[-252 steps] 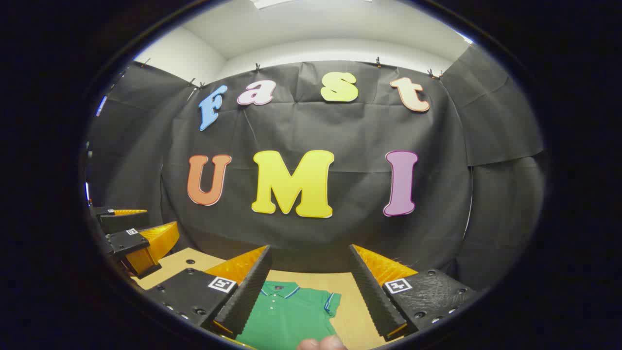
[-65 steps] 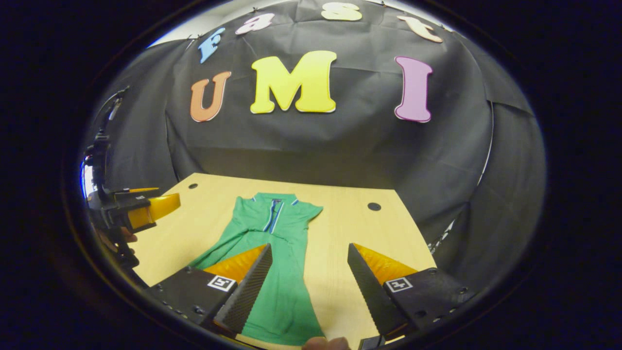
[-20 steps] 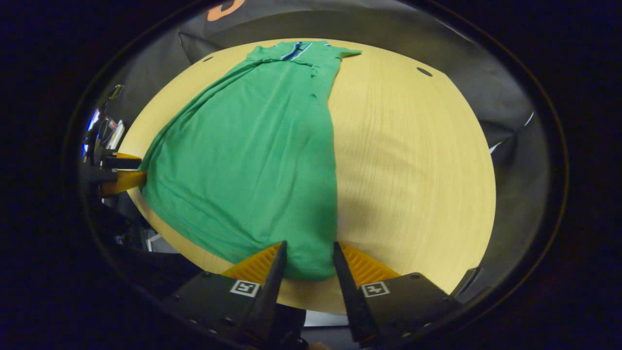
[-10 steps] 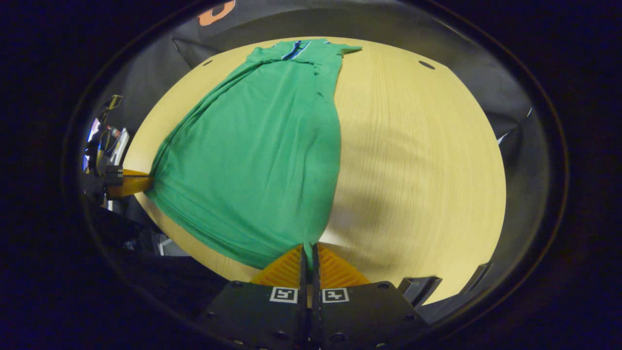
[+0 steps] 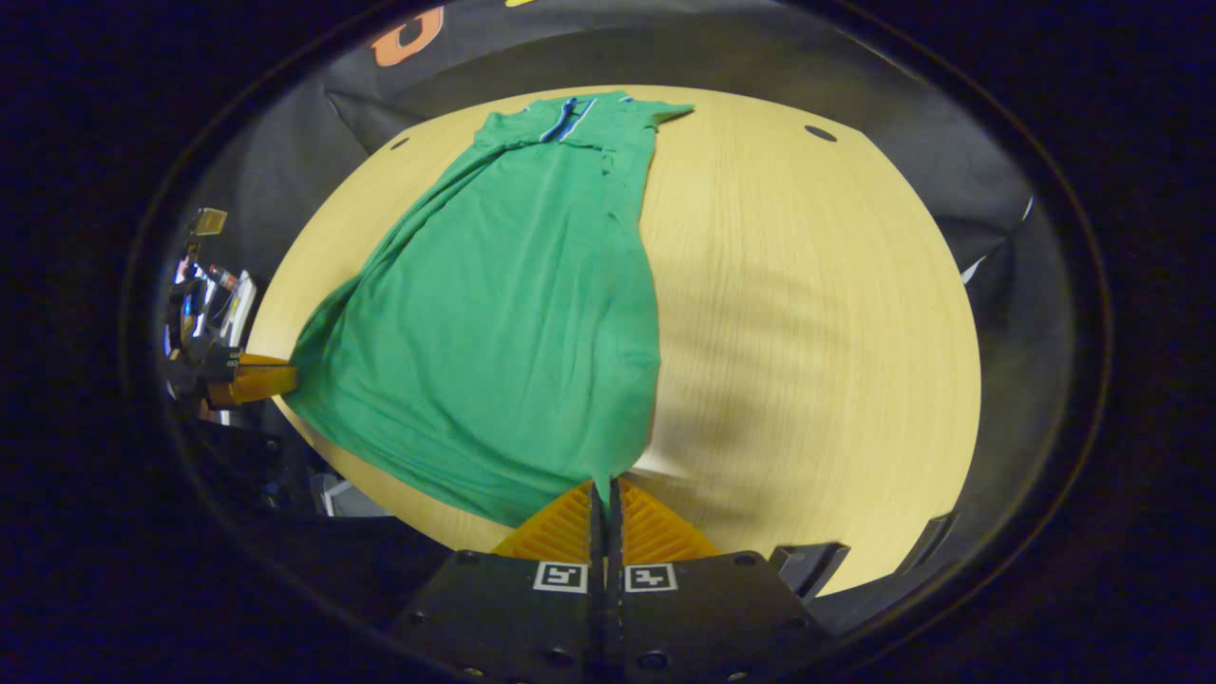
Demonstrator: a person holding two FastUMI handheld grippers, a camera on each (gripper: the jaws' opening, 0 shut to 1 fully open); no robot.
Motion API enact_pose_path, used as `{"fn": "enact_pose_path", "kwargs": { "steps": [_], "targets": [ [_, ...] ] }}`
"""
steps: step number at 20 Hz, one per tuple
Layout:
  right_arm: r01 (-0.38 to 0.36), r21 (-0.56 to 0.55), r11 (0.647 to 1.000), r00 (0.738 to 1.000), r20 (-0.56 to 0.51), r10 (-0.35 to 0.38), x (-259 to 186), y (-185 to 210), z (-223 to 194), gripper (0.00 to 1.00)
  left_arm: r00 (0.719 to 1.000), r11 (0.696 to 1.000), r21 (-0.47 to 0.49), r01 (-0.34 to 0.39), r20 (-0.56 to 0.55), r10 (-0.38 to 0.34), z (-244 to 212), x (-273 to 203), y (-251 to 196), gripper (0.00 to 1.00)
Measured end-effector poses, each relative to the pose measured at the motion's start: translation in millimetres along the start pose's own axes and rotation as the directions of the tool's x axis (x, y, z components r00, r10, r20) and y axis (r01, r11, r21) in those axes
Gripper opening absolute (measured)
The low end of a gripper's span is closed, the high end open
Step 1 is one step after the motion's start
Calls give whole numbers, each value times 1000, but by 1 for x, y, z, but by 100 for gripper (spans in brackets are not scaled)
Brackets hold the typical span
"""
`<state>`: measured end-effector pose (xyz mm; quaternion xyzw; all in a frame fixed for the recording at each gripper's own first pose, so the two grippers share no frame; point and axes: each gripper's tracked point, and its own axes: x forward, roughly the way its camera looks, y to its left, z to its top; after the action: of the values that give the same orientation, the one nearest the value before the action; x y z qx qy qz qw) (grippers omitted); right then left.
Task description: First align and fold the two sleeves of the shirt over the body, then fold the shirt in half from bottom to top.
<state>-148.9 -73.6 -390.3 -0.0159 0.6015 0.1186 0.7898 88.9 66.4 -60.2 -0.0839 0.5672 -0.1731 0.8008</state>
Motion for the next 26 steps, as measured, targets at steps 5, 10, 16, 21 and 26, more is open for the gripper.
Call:
{"fn": "enact_pose_path", "kwargs": {
  "steps": [5, 10, 16, 21, 26],
  "targets": [
    [-2, 32, 999, 998, 65, 0, -15, -3, 27, 0, 997, 999, -9, 38, 70, -38, 29, -12, -6, 6],
    [-31, 89, 996, 992, 121, 20, -30, -2, 53, 0, 992, 997, 59, 45, 116, -51, 57, -23, -12, 6],
    [-59, 132, 989, 978, 204, 32, -48, -3, 92, 0, 986, 995, 91, 29, 161, -44, 86, -29, -13, 6],
    [-74, 148, 986, 964, 263, 33, -63, -5, 120, 0, 974, 996, 94, 13, 225, -34, 120, -37, -12, 6],
    [-77, 135, 988, 946, 323, 30, -76, -7, 149, 0, 959, 994, 104, -13, 281, -17, 149, -46, -9, 6]
  ]
}}
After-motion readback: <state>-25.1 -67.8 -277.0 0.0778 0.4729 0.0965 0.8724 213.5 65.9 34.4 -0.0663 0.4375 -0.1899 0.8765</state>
